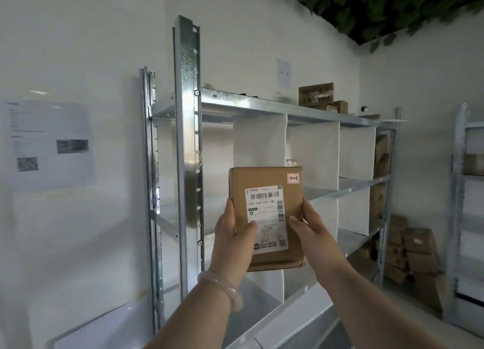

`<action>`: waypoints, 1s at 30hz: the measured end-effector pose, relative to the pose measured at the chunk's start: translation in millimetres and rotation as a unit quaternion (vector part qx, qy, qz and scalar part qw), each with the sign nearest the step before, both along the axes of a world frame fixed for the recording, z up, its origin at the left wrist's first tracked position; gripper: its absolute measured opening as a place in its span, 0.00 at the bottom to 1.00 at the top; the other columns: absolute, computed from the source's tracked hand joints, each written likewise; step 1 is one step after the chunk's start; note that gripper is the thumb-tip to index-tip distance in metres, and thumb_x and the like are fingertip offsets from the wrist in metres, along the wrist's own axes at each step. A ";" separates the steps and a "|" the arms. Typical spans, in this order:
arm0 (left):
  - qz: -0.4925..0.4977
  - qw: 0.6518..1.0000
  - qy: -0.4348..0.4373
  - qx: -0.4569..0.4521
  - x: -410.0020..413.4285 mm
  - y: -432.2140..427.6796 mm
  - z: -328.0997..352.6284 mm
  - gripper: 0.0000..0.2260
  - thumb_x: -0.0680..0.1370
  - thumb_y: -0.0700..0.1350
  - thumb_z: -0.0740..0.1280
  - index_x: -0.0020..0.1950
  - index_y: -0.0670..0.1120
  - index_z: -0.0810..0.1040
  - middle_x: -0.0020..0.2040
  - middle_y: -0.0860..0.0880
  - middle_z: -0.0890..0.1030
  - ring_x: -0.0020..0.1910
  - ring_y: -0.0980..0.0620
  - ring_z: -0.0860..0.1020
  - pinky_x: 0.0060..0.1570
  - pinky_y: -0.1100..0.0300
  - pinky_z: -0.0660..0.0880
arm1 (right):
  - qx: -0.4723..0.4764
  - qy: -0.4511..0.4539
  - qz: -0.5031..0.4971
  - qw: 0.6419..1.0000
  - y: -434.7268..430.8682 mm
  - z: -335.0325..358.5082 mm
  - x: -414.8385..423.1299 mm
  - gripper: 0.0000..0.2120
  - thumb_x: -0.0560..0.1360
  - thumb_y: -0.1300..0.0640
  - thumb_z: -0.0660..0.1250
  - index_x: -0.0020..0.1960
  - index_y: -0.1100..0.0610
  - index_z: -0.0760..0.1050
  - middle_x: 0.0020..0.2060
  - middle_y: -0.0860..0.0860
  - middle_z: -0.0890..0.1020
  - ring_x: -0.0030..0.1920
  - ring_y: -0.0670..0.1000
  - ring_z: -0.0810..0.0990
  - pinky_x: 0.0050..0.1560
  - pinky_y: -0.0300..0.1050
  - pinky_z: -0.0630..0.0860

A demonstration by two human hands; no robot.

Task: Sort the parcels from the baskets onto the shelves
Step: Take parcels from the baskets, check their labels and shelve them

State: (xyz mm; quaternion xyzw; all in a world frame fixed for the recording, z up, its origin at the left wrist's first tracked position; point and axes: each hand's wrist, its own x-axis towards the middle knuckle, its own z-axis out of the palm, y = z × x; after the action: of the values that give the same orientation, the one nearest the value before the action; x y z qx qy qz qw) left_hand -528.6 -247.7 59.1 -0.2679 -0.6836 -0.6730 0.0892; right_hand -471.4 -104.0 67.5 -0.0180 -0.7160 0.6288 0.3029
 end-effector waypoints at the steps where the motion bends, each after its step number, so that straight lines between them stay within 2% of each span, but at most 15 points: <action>1: 0.007 1.000 0.003 0.004 -7.9 8.0 4.1 0.28 0.71 0.56 0.61 0.71 0.65 0.64 0.66 0.55 0.74 0.63 0.52 0.75 0.59 0.53 0.78 | 0.003 0.001 0.003 1.000 10.4 4.1 -9.6 0.21 0.82 0.53 0.57 0.73 0.38 0.61 0.62 0.43 0.77 0.62 0.52 0.76 0.55 0.47 0.74; 4: 0.042 0.999 0.016 0.008 -37.7 21.3 17.0 0.30 0.67 0.57 0.60 0.71 0.64 0.65 0.65 0.54 0.75 0.62 0.52 0.76 0.57 0.52 0.79 | 0.019 0.007 0.025 0.999 31.5 13.7 -48.0 0.24 0.81 0.52 0.58 0.75 0.38 0.59 0.63 0.42 0.77 0.62 0.50 0.77 0.55 0.43 0.75; 8: 0.087 0.995 0.037 0.004 -83.7 25.6 27.8 0.26 0.69 0.52 0.61 0.67 0.67 0.67 0.63 0.56 0.76 0.62 0.52 0.76 0.56 0.49 0.79 | 0.026 0.036 0.071 0.996 37.1 26.0 -102.3 0.22 0.80 0.58 0.58 0.69 0.38 0.68 0.57 0.40 0.81 0.58 0.45 0.80 0.54 0.44 0.78; 12: 0.104 0.994 0.037 -0.007 -131.8 30.1 26.2 0.32 0.66 0.55 0.63 0.72 0.63 0.64 0.67 0.53 0.74 0.60 0.52 0.77 0.56 0.50 0.79 | 0.007 0.044 0.086 0.995 39.4 29.6 -152.7 0.20 0.80 0.61 0.58 0.66 0.41 0.70 0.54 0.40 0.83 0.57 0.46 0.80 0.53 0.44 0.78; 14: 0.110 0.993 0.032 -0.017 -149.2 35.4 25.7 0.32 0.70 0.54 0.64 0.74 0.63 0.60 0.68 0.55 0.71 0.61 0.53 0.76 0.56 0.52 0.79 | 0.006 0.038 0.094 0.995 42.8 29.7 -174.1 0.19 0.80 0.60 0.58 0.67 0.42 0.69 0.54 0.41 0.82 0.57 0.48 0.80 0.54 0.46 0.79; 18: 0.120 0.993 0.016 -0.013 -182.1 45.2 23.1 0.30 0.72 0.52 0.64 0.72 0.68 0.59 0.67 0.58 0.71 0.64 0.52 0.73 0.57 0.55 0.79 | -0.003 0.036 0.117 0.992 51.5 27.7 -211.7 0.16 0.80 0.60 0.59 0.65 0.45 0.70 0.53 0.44 0.83 0.53 0.46 0.81 0.44 0.37 0.78; 20: 0.136 0.990 0.005 -0.020 -196.9 47.3 19.3 0.29 0.73 0.51 0.65 0.71 0.68 0.60 0.66 0.58 0.72 0.64 0.52 0.73 0.51 0.62 0.78 | -0.002 0.024 0.132 0.991 54.4 21.8 -234.5 0.16 0.80 0.60 0.60 0.65 0.47 0.71 0.53 0.46 0.83 0.55 0.49 0.81 0.48 0.42 0.79; 22: 0.166 0.986 -0.009 -0.014 -210.5 48.3 15.1 0.30 0.74 0.49 0.66 0.72 0.67 0.59 0.66 0.57 0.71 0.65 0.51 0.73 0.48 0.64 0.76 | 0.001 0.013 0.162 0.987 55.2 15.0 -258.0 0.17 0.80 0.59 0.61 0.66 0.48 0.70 0.54 0.47 0.83 0.58 0.52 0.80 0.54 0.48 0.79; 24: 0.203 0.979 -0.029 -0.005 -221.4 48.2 11.7 0.31 0.76 0.46 0.66 0.73 0.67 0.56 0.67 0.56 0.70 0.66 0.50 0.72 0.50 0.63 0.75 | 0.004 0.010 0.199 0.980 54.0 10.1 -278.1 0.18 0.80 0.59 0.61 0.67 0.46 0.68 0.56 0.46 0.82 0.59 0.51 0.79 0.53 0.45 0.78; 26: 0.251 0.967 -0.048 0.007 -227.5 48.7 10.6 0.32 0.77 0.45 0.65 0.73 0.67 0.54 0.67 0.55 0.70 0.66 0.48 0.71 0.58 0.56 0.76 | 0.009 0.004 0.227 0.974 51.8 5.6 -296.4 0.18 0.80 0.59 0.60 0.67 0.44 0.66 0.57 0.44 0.80 0.59 0.48 0.77 0.52 0.41 0.76; 28: 0.302 0.951 -0.064 0.001 -231.7 49.6 11.2 0.32 0.77 0.43 0.64 0.73 0.66 0.53 0.67 0.54 0.70 0.66 0.46 0.71 0.61 0.51 0.75 | 0.023 -0.006 0.248 0.968 48.9 2.1 -313.7 0.22 0.79 0.58 0.61 0.69 0.41 0.65 0.60 0.42 0.79 0.62 0.48 0.76 0.59 0.46 0.76; 30: 0.335 0.940 -0.069 0.008 -235.8 49.7 14.0 0.32 0.77 0.41 0.64 0.73 0.64 0.54 0.65 0.54 0.73 0.63 0.47 0.74 0.53 0.58 0.76 | 0.029 -0.014 0.275 0.961 46.8 -0.2 -330.1 0.24 0.79 0.58 0.62 0.71 0.40 0.64 0.61 0.42 0.78 0.64 0.50 0.75 0.64 0.54 0.75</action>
State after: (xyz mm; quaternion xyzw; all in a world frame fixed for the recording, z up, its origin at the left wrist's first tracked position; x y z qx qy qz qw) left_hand -764.4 -198.1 73.1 0.0246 -0.7327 -0.6266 0.2643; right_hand -801.5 -57.2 67.3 0.1793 -0.7154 0.6665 0.1084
